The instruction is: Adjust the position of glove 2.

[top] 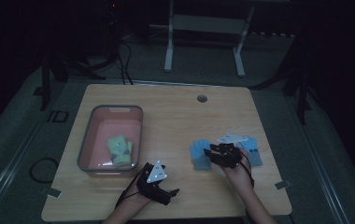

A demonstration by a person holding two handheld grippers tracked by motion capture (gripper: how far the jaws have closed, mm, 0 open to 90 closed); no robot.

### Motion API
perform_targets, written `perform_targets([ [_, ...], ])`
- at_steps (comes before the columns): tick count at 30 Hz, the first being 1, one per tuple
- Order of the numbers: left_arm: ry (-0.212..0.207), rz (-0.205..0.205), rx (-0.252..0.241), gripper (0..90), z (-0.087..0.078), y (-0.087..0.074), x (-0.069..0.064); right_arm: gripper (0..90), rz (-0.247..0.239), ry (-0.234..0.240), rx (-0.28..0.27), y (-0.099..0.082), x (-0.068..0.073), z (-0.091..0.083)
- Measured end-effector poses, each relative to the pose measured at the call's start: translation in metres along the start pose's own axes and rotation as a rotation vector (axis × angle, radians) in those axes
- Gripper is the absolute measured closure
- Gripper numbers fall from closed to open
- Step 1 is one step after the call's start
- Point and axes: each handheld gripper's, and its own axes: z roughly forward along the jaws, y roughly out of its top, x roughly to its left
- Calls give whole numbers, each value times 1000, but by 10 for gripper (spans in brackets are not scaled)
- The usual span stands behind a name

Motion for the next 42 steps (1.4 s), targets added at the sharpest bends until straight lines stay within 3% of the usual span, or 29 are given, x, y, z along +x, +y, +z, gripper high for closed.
perform_targets([
  [5, -3, -7, 2, 21, 0, 0, 1, 633, -24, -34, 4, -6, -28, -17],
  [7, -2, -8, 1, 21, 0, 0, 1, 671, -6, -54, 3, -9, -45, -24],
  [15, -3, -14, 2, 21, 1, 0, 1, 684, 65, -154, 7, -28, -100, -48],
  [22, -3, -15, 4, 21, 1, 0, 1, 653, 66, -160, 63, -51, -131, -48],
  [26, 0, -27, 2, 21, 1, 0, 2, 612, 66, -151, 125, -64, -139, -39],
  [28, 1, -27, 1, 21, 0, 0, 2, 611, 79, -152, 107, -69, -140, -36],
  [31, 1, -26, 3, 21, 1, 0, 2, 672, 80, -154, 78, -74, -139, -36],
  [35, 3, -26, 4, 21, 1, 0, 2, 822, 118, -155, 70, -74, -137, -36],
  [39, 7, -21, 6, 21, 1, 0, 1, 852, 102, -208, 98, -69, -129, -34],
  [42, 7, -23, 4, 21, 1, 0, 1, 861, 136, -224, 83, -64, -124, -38],
])
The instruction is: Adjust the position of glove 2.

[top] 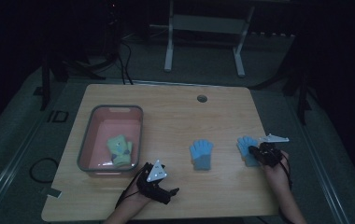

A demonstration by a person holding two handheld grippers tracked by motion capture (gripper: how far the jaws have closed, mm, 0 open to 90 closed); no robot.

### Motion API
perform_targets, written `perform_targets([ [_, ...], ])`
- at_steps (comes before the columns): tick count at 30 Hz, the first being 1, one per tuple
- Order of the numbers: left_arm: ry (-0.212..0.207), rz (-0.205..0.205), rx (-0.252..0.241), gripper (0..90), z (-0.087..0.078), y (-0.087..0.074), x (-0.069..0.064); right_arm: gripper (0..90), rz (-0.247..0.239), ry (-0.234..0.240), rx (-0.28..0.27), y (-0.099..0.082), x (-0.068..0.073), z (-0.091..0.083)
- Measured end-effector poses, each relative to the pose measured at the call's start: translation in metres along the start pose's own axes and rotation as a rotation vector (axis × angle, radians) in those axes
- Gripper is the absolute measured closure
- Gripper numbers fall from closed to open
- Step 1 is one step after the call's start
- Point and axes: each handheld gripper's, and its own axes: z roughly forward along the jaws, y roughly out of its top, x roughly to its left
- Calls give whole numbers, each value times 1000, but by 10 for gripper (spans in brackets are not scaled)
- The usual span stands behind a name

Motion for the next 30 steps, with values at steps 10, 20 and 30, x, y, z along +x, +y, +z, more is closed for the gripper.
perform_targets([
  [10, 1, 5, 0, 21, 0, 0, 0, 864, 52, 15, -84, 28, 42, -38],
  [20, -2, 5, -5, 21, -1, 0, 0, 863, 66, 42, -80, 25, 84, -22],
  [30, -4, 8, -4, 21, 0, 0, 0, 840, 40, 10, -7, 15, 92, 7],
])
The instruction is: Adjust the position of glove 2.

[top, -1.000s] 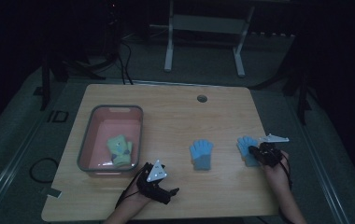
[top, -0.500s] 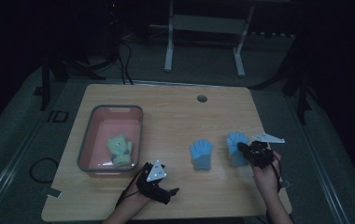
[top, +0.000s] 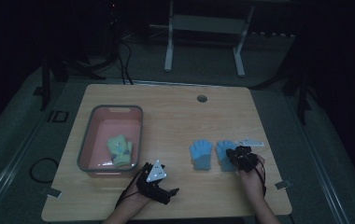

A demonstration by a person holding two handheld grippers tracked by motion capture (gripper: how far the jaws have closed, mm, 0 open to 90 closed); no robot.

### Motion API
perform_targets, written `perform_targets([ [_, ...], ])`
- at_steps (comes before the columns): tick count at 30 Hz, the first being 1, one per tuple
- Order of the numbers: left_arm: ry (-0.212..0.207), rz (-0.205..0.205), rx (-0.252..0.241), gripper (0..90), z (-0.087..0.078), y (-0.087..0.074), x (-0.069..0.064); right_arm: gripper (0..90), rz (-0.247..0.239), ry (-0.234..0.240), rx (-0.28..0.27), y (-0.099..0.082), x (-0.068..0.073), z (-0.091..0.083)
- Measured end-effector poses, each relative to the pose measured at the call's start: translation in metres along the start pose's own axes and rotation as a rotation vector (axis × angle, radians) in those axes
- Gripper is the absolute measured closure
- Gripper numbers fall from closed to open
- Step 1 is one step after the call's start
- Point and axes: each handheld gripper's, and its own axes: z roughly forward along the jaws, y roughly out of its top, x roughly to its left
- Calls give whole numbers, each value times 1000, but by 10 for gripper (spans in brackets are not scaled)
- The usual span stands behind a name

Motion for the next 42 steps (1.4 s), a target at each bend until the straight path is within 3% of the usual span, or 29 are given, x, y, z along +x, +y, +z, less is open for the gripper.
perform_targets([
  [3, -1, 2, 6, 21, 0, 0, 0, 778, 4, 4, 16, -2, -3, 5],
  [6, -5, -4, 7, 21, 0, 0, 1, 626, -16, 43, 20, 0, -8, 0],
  [9, -4, 0, 7, 21, 0, 0, 0, 620, -46, 65, -8, 3, -14, -7],
  [13, -4, 1, 7, 21, 0, 0, 0, 629, -122, 101, -3, 3, -23, -9],
  [16, -11, -3, 10, 21, 1, 0, 1, 623, -150, 129, 3, 1, -28, -8],
  [26, -6, -2, 6, 21, 0, 0, 0, 633, -275, 206, 16, 0, -23, 2],
  [36, -8, 0, 3, 21, 0, 0, 1, 670, -247, 207, 19, -7, -25, 10],
  [40, -7, 1, 3, 21, 0, 0, 0, 805, -214, 179, 0, -9, -23, 11],
  [42, -8, -1, 4, 21, 0, 0, 0, 818, -200, 171, 2, -9, -23, 11],
])
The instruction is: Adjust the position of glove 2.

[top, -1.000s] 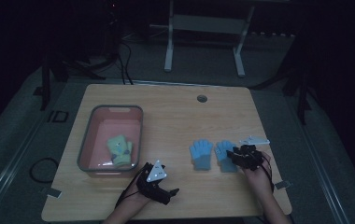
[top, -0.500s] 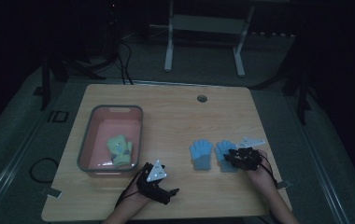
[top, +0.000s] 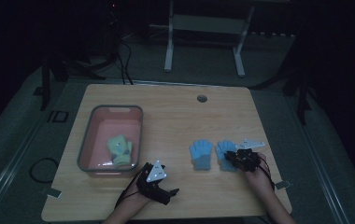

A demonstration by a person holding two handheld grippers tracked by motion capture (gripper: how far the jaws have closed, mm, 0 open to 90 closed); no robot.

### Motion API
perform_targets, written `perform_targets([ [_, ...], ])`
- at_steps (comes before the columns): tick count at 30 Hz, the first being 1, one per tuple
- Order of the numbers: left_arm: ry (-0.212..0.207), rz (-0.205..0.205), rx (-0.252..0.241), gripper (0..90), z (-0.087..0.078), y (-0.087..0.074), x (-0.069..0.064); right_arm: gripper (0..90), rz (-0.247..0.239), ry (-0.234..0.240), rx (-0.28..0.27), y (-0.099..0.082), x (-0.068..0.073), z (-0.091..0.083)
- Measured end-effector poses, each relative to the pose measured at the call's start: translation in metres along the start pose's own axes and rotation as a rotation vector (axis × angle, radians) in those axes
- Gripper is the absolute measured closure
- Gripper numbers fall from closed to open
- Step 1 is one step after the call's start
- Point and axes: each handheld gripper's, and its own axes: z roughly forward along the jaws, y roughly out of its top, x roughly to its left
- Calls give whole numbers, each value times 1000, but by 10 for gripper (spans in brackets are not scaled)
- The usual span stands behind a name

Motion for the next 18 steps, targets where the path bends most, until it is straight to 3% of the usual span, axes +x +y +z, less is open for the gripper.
perform_targets([
  [6, 2, 2, -1, 21, 0, 0, 0, 854, 41, -64, 4, 4, 4, -3],
  [18, 4, -6, 3, 21, 0, 0, 0, 855, 67, -65, -111, 25, 5, -39],
])
